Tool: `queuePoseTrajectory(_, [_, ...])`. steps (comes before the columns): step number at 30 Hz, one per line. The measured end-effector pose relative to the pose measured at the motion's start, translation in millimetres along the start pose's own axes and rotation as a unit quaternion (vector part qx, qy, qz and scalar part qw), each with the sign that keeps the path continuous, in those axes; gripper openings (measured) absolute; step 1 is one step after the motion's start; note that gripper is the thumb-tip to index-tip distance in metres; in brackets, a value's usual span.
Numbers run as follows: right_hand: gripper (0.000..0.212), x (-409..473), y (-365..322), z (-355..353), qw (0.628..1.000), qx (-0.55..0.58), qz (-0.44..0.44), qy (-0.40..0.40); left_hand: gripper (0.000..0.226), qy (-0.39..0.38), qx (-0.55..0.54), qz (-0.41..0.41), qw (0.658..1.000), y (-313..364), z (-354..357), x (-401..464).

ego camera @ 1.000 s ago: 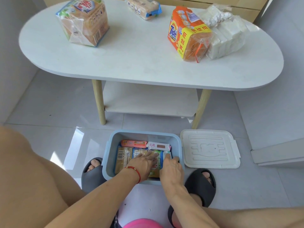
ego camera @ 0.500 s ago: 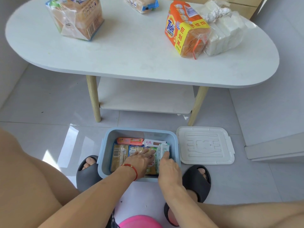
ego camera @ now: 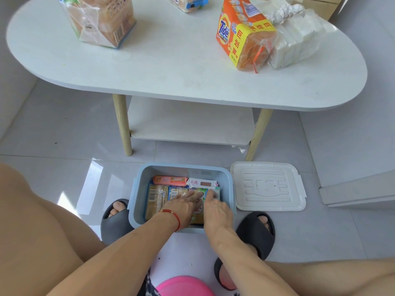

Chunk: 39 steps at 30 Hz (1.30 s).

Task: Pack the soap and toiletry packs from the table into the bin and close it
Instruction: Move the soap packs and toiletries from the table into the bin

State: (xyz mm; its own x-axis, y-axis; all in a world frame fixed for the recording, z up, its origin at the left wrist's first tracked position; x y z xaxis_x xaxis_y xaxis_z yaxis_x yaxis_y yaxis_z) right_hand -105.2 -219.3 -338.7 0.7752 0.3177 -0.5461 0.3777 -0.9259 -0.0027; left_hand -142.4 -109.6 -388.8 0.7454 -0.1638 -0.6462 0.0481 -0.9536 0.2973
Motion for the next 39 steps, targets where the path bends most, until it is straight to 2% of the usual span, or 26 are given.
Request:
queuePoseTrajectory(2, [0.045,-2.2,-0.7,2.7,1.0,-0.006,0.004,-0.02,0.085,0.001,-0.006,0.002,1.0,0.0,0.0,0.1])
queuePoseTrajectory(4, [0.05,-1.9,1.8,7.5,0.999,0.004,-0.004,-0.042,0.086,0.003,-0.004,0.0,1.0,0.5,-0.3,-0.2])
queuePoseTrajectory(7, [0.045,0.7,4.6,14.6,0.992,0.071,-0.014,-0.107,0.085,-0.004,0.004,0.002,1.0,0.6,-2.1,-0.2])
queuePoseTrajectory(12, [0.055,6.9,3.9,21.5,0.977,0.105,-0.022,-0.182,0.081,-0.01,0.012,0.002,1.0,0.1,1.5,1.6])
queuePoseTrajectory(16, [0.066,15.4,6.3,12.3,0.972,0.131,-0.02,-0.194,0.076,-0.014,0.019,0.008,1.0,-1.6,-1.8,-0.3])
queuePoseTrajectory(19, [0.054,15.4,8.7,14.0,0.975,0.092,-0.039,-0.201,0.067,0.018,0.071,0.009,0.997,0.8,-4.8,-8.1])
queuePoseTrajectory(21, [0.047,11.8,6.5,22.7,0.973,0.049,-0.058,-0.217,0.068,-0.023,0.078,-0.001,0.997,-0.2,-6.3,-12.5])
queuePoseTrajectory(24, [0.045,7.3,-0.2,21.0,0.969,0.016,-0.084,-0.234,0.08,-0.131,0.112,-0.013,0.985,-2.1,-22.7,-18.6])
queuePoseTrajectory(26, [0.041,5.9,3.0,4.4,0.966,0.034,-0.089,-0.239,0.071,-0.124,0.159,-0.021,0.979,4.2,-40.8,-22.7])
queuePoseTrajectory(28, [0.038,7.8,10.8,-24.0,0.968,0.06,-0.105,-0.219,0.054,-0.073,0.158,-0.037,0.984,13.6,-65.6,-28.9])
queuePoseTrajectory(30, [0.036,5.3,14.0,-64.3,0.969,0.099,-0.132,-0.183,0.047,-0.04,0.13,-0.041,0.99,22.3,-99.9,-41.7])
queuePoseTrajectory(33, [0.024,-3.0,7.6,-145.8,0.963,0.168,-0.195,-0.083,0.039,0.028,0.091,-0.032,0.995,28.0,-170.0,-70.2])
queuePoseTrajectory(36, [0.009,-17.0,0.6,-232.9,0.95,0.179,-0.248,0.057,0.034,0.153,0.054,-0.006,0.987,26.8,-251.6,-110.7])
queuePoseTrajectory(39, [0.019,-27.7,1.1,-299.7,0.931,0.193,-0.274,0.145,0.024,0.293,-0.009,0.002,0.956,13.6,-315.9,-151.5])
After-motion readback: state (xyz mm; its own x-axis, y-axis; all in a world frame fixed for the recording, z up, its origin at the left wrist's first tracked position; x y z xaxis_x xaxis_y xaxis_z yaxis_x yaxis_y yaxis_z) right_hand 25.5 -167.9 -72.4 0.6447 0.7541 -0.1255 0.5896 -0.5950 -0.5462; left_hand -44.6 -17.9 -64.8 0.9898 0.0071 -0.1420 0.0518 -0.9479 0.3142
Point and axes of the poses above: each hand's wrist, its own x-axis towards the middle knuckle, its own z-axis out of the palm, y = z × x, the point moved 2 cm from there along x, towards the middle knuckle, and after that the axes turned 1 degree about -y, right-handed, at the moved point
